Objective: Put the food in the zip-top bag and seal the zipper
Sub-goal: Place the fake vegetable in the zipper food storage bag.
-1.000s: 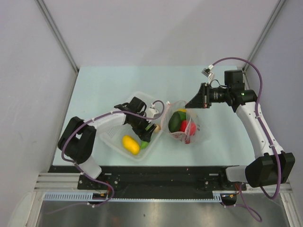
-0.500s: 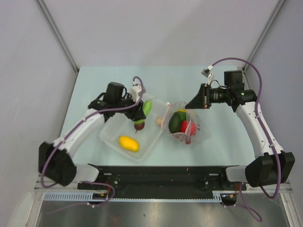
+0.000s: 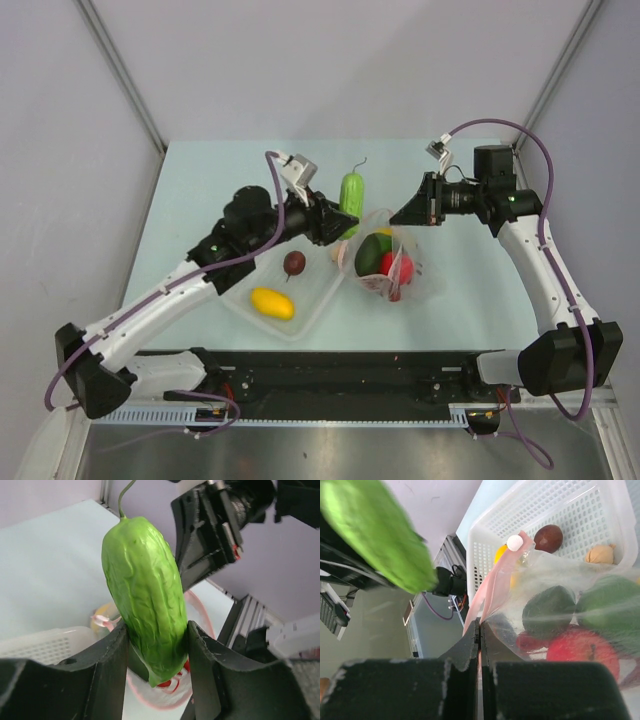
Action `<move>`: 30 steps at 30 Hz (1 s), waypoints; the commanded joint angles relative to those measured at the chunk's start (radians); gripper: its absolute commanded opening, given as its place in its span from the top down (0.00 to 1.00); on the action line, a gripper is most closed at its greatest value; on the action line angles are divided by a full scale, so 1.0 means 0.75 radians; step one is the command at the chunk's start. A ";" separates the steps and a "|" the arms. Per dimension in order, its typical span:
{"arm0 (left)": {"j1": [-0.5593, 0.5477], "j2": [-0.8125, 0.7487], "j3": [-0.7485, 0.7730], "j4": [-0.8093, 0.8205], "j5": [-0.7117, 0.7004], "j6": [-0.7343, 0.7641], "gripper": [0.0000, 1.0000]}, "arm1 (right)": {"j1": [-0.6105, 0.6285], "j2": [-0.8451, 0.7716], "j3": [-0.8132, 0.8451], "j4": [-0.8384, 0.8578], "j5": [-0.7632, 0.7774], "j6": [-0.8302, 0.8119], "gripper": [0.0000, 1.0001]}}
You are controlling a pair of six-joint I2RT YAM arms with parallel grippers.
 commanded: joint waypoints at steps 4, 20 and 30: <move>-0.182 0.093 -0.134 0.350 -0.432 -0.295 0.69 | 0.011 -0.046 0.013 0.129 -0.040 0.086 1.00; -0.230 -0.006 -0.061 -0.179 -0.149 0.039 0.00 | -0.027 -0.065 -0.004 0.241 -0.126 0.192 1.00; -0.011 -0.084 0.142 -0.697 0.405 1.339 0.06 | -0.021 -0.097 -0.012 0.101 -0.149 -0.006 1.00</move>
